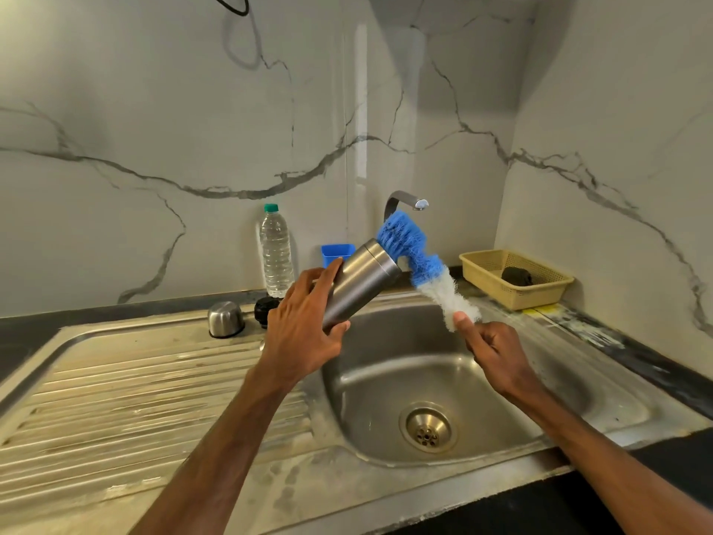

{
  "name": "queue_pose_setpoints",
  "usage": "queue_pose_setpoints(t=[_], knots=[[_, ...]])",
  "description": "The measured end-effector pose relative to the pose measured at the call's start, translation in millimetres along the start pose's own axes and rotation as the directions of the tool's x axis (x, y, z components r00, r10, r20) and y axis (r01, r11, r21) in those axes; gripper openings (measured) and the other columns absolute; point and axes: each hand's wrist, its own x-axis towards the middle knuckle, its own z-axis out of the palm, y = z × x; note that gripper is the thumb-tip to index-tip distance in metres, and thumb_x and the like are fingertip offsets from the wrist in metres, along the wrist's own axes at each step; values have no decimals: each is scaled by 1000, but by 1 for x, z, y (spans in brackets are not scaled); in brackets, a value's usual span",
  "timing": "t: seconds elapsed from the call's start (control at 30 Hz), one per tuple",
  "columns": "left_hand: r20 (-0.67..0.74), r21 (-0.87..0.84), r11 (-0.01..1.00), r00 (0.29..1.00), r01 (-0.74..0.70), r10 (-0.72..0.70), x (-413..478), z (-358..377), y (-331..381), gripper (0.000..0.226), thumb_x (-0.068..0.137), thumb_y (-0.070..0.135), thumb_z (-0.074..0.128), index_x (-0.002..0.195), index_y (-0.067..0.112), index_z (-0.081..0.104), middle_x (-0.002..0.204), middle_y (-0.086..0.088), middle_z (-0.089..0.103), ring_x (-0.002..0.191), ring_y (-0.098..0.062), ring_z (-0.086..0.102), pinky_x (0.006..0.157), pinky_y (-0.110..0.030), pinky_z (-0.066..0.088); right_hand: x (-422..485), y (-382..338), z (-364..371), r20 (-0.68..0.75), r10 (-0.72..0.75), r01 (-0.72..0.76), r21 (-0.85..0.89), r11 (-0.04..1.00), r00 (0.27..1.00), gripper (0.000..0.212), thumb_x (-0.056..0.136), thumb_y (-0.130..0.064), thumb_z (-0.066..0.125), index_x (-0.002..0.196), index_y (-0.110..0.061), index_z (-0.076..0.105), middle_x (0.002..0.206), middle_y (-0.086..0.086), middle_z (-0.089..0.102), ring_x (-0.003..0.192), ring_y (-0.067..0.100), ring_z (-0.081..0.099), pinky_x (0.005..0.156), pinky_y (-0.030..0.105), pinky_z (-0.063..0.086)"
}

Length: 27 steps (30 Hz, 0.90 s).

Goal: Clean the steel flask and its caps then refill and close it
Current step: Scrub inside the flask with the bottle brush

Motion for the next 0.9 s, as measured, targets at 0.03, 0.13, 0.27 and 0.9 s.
queue_pose_setpoints(t=[0.03, 0.13, 0.27, 0.9], knots=[[-5, 25, 1000, 1000, 4, -4, -2, 1, 0, 102, 80, 39, 80, 159, 35, 17, 146, 2, 36, 128, -22, 49, 101, -57, 49, 0, 0, 0, -1, 4, -4, -17, 1000, 1000, 74, 91, -69, 45, 46, -11, 38, 42, -5, 32, 41, 10, 28, 46, 36, 28], [-33, 67, 998, 999, 19, -16, -5, 0, -2, 101, 80, 35, 81, 160, 32, 19, 147, -1, 37, 129, -25, 49, 102, -56, 50, -4, 1, 1, 16, -4, 4, 0, 1000, 1000, 74, 90, -67, 48, 46, -8, 41, 42, -4, 35, 40, 10, 30, 45, 26, 29], [-57, 63, 995, 996, 73, -70, -8, -1, -8, 101, 81, 33, 81, 160, 31, 17, 149, -1, 35, 132, -25, 46, 103, -52, 46, -5, -2, 2, 8, -6, 7, -62, 998, 1000, 68, 92, -65, 51, 45, -17, 40, 39, -8, 35, 38, 7, 30, 45, 22, 30], [-51, 27, 998, 998, 50, -49, -7, 15, -18, 98, 76, 26, 85, 154, 28, 25, 147, -6, 38, 125, -29, 53, 104, -51, 50, -5, 1, 9, -2, 35, -35, -37, 999, 999, 74, 92, -72, 46, 49, -10, 43, 43, -4, 39, 42, 10, 33, 45, 22, 30]])
